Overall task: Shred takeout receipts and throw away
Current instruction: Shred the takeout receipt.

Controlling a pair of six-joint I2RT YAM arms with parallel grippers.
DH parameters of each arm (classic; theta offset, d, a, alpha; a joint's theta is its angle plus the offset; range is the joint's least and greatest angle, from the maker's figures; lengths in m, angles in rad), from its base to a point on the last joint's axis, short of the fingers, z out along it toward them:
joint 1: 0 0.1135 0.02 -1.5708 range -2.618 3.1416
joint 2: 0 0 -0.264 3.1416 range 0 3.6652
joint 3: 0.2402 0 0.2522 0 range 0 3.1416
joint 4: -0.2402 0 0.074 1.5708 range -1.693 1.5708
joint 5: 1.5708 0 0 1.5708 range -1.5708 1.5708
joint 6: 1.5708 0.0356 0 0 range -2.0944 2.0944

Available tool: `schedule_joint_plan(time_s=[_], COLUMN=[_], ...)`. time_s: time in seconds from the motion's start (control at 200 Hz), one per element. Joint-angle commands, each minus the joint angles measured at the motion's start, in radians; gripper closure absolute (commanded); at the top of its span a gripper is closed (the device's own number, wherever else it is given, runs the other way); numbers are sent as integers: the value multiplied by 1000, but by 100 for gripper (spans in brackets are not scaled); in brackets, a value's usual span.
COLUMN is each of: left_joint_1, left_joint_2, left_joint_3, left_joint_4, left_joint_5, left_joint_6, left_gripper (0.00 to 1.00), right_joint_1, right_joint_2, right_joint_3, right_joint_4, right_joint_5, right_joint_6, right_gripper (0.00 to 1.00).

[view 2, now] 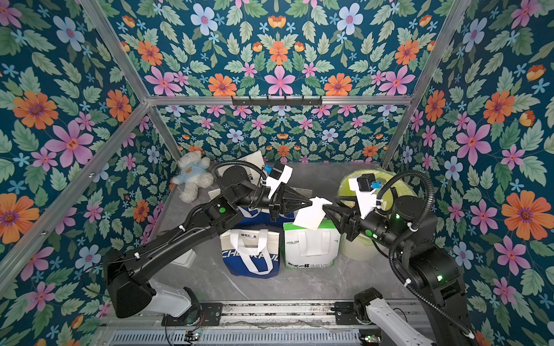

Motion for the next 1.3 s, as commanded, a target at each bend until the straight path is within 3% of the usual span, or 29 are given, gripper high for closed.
schedule_joint_plan(time_s=[0.0,0.295,0.65,0.945,1.04,1.295], left_joint_1=[-3,-14,-14,-14,-14,-17], left_joint_2=[7,25,41,34,32,37], left_joint_3=[13,30,45,45,43,43], left_joint_4=[-45,-83,-91,-92,-92,-90], left_joint_5=[1,11,19,19,20,27], left_joint_6=[28,30,29,27,24,17], left_gripper=[100,100,100,100,100,100], right_joint_1=[0,1,1,0,1,1], right_joint_2=[28,122,103,86,79,62], right_joint_3=[36,112,90,52,42,42], right_joint_4=[-60,-142,-139,-129,-123,-101], right_joint_5=[-70,-160,-152,-108,-67,-33], right_joint_6=[-66,-125,-137,-125,-129,-127], right_gripper=[58,71,100,100,87,93])
